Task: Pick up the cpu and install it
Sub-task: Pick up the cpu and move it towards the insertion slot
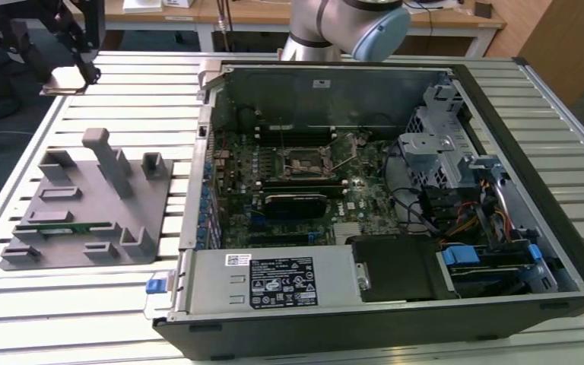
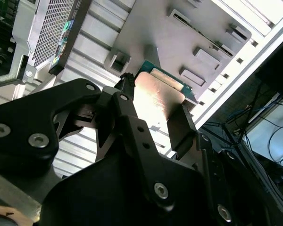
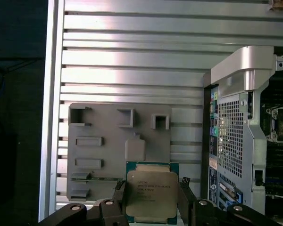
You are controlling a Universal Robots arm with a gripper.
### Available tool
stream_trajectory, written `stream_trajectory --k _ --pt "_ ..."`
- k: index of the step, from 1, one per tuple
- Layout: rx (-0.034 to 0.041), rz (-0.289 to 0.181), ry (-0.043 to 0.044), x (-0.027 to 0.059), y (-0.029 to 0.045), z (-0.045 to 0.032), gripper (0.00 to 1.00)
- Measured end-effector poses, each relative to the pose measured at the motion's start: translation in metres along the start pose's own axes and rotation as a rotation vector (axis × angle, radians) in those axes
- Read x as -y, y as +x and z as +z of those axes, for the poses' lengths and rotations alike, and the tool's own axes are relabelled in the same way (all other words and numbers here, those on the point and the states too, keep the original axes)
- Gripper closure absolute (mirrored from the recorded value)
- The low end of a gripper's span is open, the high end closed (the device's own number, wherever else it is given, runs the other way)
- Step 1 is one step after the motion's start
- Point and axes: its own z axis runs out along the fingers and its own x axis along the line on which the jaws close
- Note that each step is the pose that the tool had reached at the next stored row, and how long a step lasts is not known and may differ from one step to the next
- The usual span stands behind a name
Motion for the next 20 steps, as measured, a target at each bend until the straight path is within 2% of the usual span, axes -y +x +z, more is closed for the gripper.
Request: stream_trajectory --k 5,11,20 --pt "-0.0005 0.0 0.0 0.0001 -0.0057 0.0 0.47" --pt "-0.0017 0.0 0.0 0.0003 -0.0168 -0.0001 0.47" --pt "-0.0028 0.0 0.0 0.0005 -0.0292 -0.0002 0.47"
